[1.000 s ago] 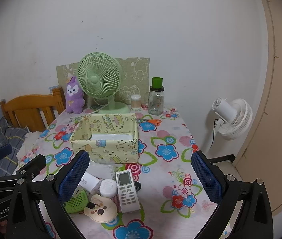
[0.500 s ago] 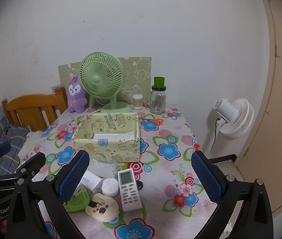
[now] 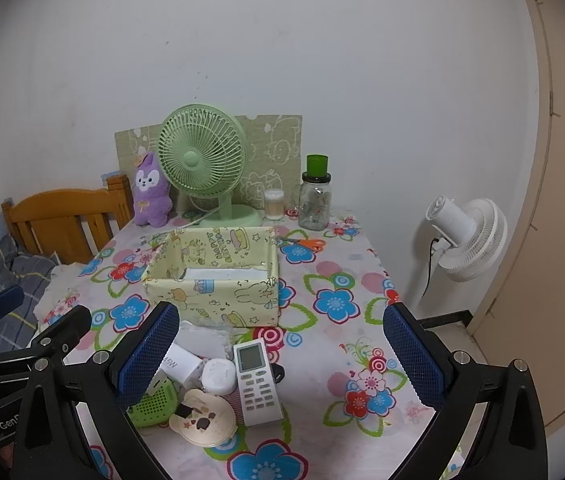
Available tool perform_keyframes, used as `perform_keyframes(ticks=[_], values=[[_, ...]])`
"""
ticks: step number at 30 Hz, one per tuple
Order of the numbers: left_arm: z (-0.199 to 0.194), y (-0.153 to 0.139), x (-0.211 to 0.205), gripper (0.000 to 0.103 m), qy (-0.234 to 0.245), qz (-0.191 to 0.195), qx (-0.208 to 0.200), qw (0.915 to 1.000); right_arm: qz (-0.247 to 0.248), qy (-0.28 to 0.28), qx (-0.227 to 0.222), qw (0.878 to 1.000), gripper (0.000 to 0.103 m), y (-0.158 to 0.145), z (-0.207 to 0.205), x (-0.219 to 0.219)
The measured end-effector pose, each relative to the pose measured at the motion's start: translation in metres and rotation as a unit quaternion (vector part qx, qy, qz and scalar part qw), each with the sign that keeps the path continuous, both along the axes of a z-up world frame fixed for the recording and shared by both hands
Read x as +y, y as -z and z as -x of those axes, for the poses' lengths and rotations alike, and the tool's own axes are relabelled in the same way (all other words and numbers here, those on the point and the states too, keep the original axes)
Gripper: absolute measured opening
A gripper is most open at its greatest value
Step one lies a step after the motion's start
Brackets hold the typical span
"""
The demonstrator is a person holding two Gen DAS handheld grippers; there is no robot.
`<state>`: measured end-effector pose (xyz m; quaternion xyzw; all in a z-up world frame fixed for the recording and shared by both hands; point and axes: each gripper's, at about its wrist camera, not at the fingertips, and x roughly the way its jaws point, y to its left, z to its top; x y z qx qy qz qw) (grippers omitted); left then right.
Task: Organize rigid objects
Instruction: 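Move the left tool toward the white charger while the right tool approaches the white remote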
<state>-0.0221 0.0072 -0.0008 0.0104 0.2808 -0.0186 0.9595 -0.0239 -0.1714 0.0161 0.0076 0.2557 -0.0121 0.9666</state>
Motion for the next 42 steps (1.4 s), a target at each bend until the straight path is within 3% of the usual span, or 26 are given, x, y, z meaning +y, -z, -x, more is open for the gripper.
perform_keyframes(ticks=[25,32,42], values=[[-0.012,0.013,0.002,0.094,-0.011,-0.007,-0.008,0.9999,-0.017,-0.017,0.024,0.999,0.103,0.014,-0.02,0.0],[-0.023,0.027,0.001,0.094,-0.006,-0.01,0.005,0.9999,-0.022,-0.021,0.033,0.999,0.103,0.025,-0.032,-0.001],[-0.049,0.066,-0.002,0.094,0.004,-0.015,0.056,0.9983,-0.01,-0.033,0.06,0.998,0.103,0.059,-0.055,0.002]])
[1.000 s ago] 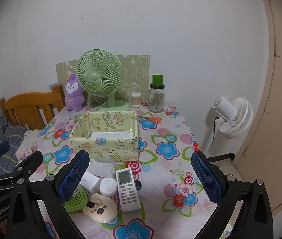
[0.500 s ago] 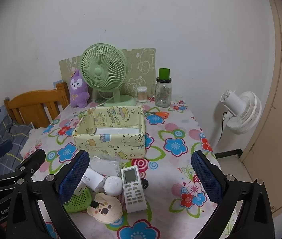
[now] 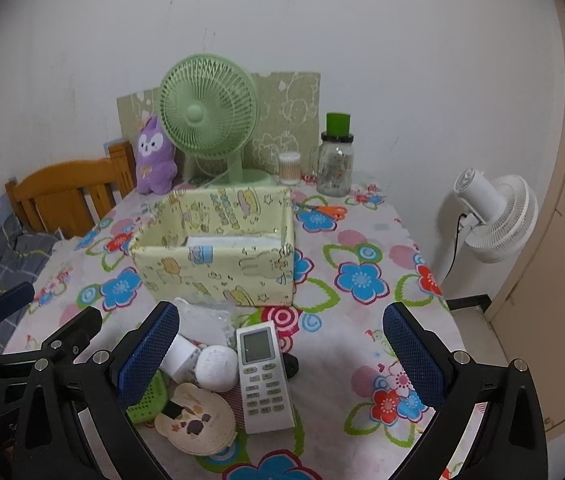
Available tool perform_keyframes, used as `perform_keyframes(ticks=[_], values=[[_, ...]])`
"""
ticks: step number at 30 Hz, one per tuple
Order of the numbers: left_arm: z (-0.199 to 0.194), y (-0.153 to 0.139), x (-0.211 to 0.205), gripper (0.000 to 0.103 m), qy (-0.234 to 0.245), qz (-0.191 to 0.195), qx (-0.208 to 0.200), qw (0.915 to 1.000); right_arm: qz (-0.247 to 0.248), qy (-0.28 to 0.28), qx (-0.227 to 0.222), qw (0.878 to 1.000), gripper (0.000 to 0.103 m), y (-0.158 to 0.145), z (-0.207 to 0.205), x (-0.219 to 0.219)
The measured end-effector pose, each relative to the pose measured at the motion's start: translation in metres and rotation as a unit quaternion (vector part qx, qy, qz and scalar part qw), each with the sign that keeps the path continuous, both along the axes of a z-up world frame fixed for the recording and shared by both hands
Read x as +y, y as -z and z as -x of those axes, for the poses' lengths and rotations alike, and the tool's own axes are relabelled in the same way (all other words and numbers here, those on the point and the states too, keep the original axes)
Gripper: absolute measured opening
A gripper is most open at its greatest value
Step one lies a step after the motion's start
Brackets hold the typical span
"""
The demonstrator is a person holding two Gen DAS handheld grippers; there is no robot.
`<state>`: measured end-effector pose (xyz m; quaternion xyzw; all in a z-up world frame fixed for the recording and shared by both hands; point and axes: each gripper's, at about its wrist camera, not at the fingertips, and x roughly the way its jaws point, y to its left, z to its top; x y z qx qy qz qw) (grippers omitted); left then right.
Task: Organize rigid objects
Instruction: 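Move the left tool toward the white charger while the right tool approaches the white remote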
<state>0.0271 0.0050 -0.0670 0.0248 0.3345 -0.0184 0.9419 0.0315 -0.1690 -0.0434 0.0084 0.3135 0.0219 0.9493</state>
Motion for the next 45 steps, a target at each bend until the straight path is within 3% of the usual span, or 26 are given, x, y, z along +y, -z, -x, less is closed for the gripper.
perform_keyframes(ticks=[26,37,45], values=[[-0.045,0.082,-0.015,0.095,0.029,-0.017,0.1,0.9944,0.014,-0.015,0.099,0.995,0.089,0.083,-0.049,0.011],[-0.058,0.092,-0.032,0.096,0.054,-0.04,0.099,0.9929,0.009,-0.007,0.129,0.992,0.083,0.101,-0.063,0.005],[-0.062,0.095,-0.028,0.087,0.072,-0.016,0.113,0.9908,-0.012,-0.015,0.145,0.989,0.083,0.108,-0.073,0.007]])
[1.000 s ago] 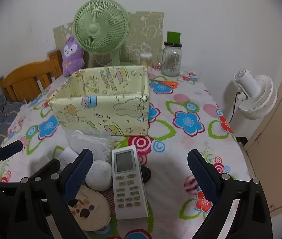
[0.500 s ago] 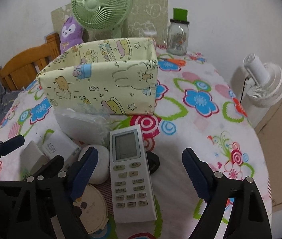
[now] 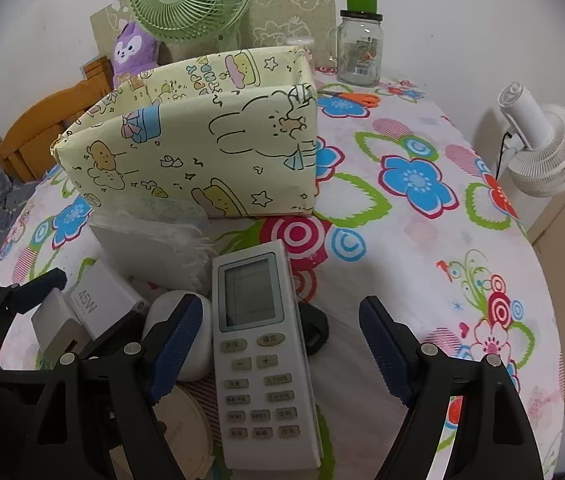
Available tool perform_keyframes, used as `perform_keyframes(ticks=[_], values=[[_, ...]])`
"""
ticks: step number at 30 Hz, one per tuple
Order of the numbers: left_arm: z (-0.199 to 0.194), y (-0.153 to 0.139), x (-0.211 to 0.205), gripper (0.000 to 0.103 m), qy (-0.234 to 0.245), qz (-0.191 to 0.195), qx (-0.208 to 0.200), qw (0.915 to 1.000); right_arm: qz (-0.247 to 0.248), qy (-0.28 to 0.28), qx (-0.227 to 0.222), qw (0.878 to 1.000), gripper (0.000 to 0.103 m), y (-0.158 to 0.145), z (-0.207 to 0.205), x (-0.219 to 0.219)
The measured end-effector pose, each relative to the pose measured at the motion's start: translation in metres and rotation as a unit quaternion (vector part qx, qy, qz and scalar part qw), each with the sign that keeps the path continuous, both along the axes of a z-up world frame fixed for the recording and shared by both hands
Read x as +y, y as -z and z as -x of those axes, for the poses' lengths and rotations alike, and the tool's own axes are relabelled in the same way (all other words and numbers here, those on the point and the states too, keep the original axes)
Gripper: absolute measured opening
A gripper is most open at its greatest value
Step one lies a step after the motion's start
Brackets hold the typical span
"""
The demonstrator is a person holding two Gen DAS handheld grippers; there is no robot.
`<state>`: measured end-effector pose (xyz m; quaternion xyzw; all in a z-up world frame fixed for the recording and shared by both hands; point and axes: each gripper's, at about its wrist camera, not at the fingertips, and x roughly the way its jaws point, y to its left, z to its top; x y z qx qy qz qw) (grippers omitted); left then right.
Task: Organize rigid objects
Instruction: 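Move the left tool toward the white charger while the right tool approaches the white remote, then grasp the white charger with the left tool while the right tool grasps the white remote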
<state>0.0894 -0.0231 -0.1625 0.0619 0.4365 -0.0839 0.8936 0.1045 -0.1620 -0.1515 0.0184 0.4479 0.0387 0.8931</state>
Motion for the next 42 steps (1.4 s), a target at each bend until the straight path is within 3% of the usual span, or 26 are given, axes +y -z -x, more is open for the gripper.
perform_keyframes(ticks=[3,5,7,13,17,21,42], values=[[0.001,0.0,-0.003,0.082,0.005,-0.003,-0.002,1.0,0.008,0.006,0.001,1.0,0.082,0.001,-0.001,-0.002],[0.0,0.0,-0.004,0.07,0.012,0.008,0.005,0.9999,0.005,0.008,0.001,1.0,0.079,0.001,0.001,-0.004],[0.001,0.001,-0.008,0.066,0.017,0.005,0.005,0.9998,0.003,0.011,0.002,1.0,0.077,0.001,0.003,-0.007],[0.007,0.0,-0.019,0.066,0.025,-0.03,-0.012,0.9992,0.013,-0.001,0.007,1.0,0.068,-0.003,0.014,-0.006],[-0.003,0.008,-0.013,0.075,0.031,-0.011,0.017,0.9993,0.01,-0.001,0.011,1.0,0.068,-0.003,0.02,-0.009],[-0.003,0.009,-0.011,0.072,0.025,0.004,0.027,0.9993,0.024,-0.017,0.013,0.999,0.067,-0.003,0.026,-0.006],[0.012,0.004,-0.001,0.071,0.024,0.003,0.025,0.9994,0.05,-0.026,0.011,0.998,0.066,-0.003,0.027,0.006]])
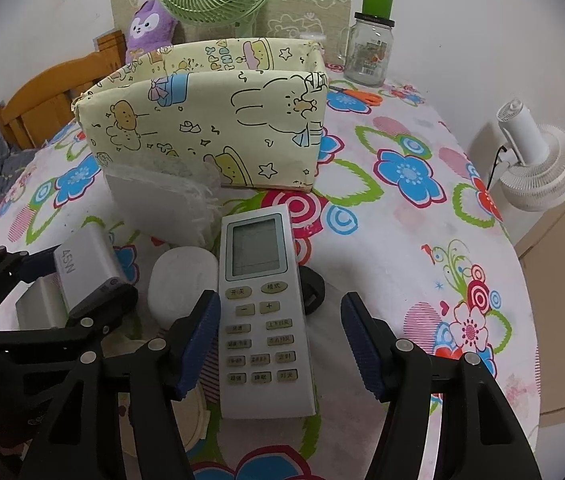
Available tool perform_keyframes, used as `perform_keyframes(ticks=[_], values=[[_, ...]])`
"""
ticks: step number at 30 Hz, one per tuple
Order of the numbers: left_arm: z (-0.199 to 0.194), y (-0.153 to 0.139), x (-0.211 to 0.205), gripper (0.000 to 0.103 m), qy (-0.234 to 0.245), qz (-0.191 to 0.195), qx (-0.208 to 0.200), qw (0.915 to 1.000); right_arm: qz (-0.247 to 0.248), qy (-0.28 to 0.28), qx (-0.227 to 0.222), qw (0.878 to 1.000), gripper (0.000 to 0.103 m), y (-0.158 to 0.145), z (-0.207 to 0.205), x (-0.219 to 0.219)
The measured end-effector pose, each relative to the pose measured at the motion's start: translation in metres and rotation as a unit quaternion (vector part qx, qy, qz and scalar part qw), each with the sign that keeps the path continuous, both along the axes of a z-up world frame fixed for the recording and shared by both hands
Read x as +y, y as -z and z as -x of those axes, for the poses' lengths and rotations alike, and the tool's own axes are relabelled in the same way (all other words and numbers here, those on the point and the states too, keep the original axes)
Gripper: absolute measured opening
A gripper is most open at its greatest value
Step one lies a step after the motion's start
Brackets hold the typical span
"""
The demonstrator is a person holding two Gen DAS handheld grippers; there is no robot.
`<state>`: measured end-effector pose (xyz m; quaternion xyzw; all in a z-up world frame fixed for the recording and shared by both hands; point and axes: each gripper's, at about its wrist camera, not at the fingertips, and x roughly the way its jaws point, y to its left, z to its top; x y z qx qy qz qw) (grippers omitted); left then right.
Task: Organize rigid objects
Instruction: 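Grasp the white charger with the left tool while the right tool grasps the white remote, then carry the charger in the left tool and the remote in the right tool over the yellow basket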
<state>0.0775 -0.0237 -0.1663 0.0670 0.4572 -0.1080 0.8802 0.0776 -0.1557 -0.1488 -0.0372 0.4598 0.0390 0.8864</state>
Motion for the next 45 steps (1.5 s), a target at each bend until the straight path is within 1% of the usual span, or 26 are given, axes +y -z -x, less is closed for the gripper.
perform_keyframes(ticks=[4,11,13,14,16,17,18,19,21,24,28,33,37,40,45], values=[[0.004,0.0,-0.002,0.071,0.002,-0.01,-0.006,0.9999,0.025,-0.005,-0.002,1.0,0.066,-0.001,0.005,0.004],[0.006,0.001,0.002,0.071,-0.003,-0.015,-0.008,0.9998,0.045,-0.003,-0.006,0.999,0.066,0.0,0.002,0.011],[0.004,0.004,0.003,0.071,-0.006,-0.02,-0.003,0.9998,0.048,-0.004,-0.001,0.999,0.066,0.002,0.001,0.013],[0.003,0.004,0.004,0.071,-0.007,-0.014,-0.003,0.9999,0.052,-0.001,0.01,0.999,0.067,0.007,-0.001,0.013],[0.002,0.005,0.005,0.071,-0.005,-0.006,0.002,1.0,0.045,0.004,0.029,0.999,0.066,0.015,-0.005,0.01],[0.003,0.005,0.004,0.071,-0.002,-0.005,0.003,1.0,0.03,0.01,0.026,0.999,0.066,0.014,-0.006,0.008],[0.003,0.005,0.003,0.071,0.0,-0.005,0.002,1.0,0.024,0.007,0.028,0.999,0.057,0.014,-0.007,0.008],[0.004,0.004,0.001,0.071,0.003,-0.006,0.002,1.0,0.016,0.001,0.029,0.999,0.051,0.013,-0.007,0.009],[0.004,0.004,0.001,0.071,0.001,-0.003,0.002,1.0,0.022,0.002,0.023,0.999,0.05,0.012,-0.007,0.011],[0.004,0.002,0.0,0.071,0.001,0.001,0.002,1.0,0.009,0.006,0.02,1.0,0.049,0.01,-0.007,0.009],[0.006,-0.005,-0.001,0.071,0.0,0.005,-0.005,1.0,0.016,0.012,-0.001,1.0,0.048,-0.001,-0.002,0.01],[0.009,-0.015,-0.002,0.071,-0.006,0.004,-0.015,0.9999,0.008,0.016,-0.02,1.0,0.047,-0.015,0.002,0.008],[0.015,-0.025,-0.004,0.071,-0.008,0.008,-0.023,0.9997,-0.001,0.007,-0.032,0.999,0.047,-0.026,0.005,0.01],[0.019,-0.033,-0.006,0.071,-0.011,0.001,-0.033,0.9994,-0.01,-0.006,-0.041,0.999,0.047,-0.034,0.01,0.015],[0.022,-0.047,-0.004,0.071,-0.021,0.001,-0.045,0.9987,-0.018,-0.009,-0.058,0.998,0.047,-0.049,0.017,0.017]])
